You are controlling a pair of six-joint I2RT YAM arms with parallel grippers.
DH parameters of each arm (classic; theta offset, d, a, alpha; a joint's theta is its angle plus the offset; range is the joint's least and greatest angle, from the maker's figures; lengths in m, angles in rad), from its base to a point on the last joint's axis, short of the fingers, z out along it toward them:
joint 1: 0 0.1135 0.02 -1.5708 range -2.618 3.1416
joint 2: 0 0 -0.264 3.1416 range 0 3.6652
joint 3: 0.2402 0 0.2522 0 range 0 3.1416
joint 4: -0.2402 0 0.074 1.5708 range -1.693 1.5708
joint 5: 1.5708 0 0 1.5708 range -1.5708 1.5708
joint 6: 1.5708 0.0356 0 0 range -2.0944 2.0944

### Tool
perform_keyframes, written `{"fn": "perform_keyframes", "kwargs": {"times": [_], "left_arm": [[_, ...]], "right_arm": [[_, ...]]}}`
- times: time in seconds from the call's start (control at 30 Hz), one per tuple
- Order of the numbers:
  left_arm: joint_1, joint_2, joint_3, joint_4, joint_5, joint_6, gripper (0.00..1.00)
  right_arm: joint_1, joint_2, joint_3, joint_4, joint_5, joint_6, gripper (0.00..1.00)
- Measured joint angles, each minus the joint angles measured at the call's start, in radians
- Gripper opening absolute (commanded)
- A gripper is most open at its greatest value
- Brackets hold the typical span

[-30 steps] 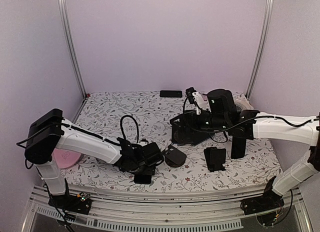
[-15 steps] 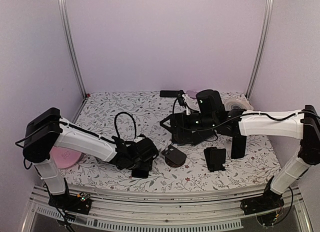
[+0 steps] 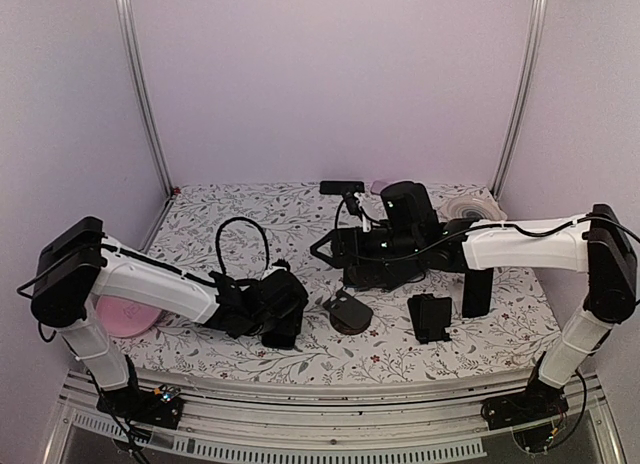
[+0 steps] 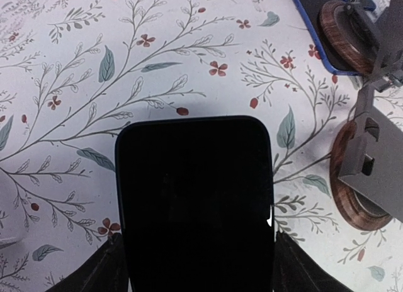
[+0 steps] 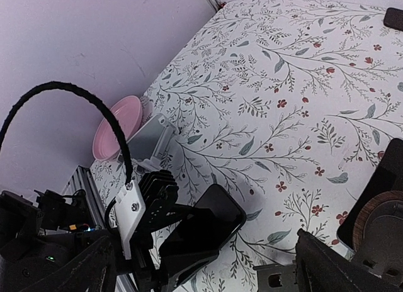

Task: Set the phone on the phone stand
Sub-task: Pick up the phone from the center of the board, then pass from the left arm to the right

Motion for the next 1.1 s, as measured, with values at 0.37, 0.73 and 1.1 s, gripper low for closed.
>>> {"fn": "perform_keyframes", "kwargs": {"times": [0.37,0.73,1.1], "left_arm": [[0.0,-0.05,-0.025,0.054,-0.018,0.054,0.52],[-0.005,-0.104,-0.05,0.151,-0.031,0.138,0.53],[-0.05,-0.206,-0.107,0.308,-0.063,0.287,0.53]], "right_arm": [[-0.001,0.031,0.022,0.004,-0.038,0.014,0.99],[-0.011,0.04,0.027,0.01,-0.072,0.029,0.97],[-0.024,0.062,0.027,0.029,-0.133,0.07,0.85]]}}
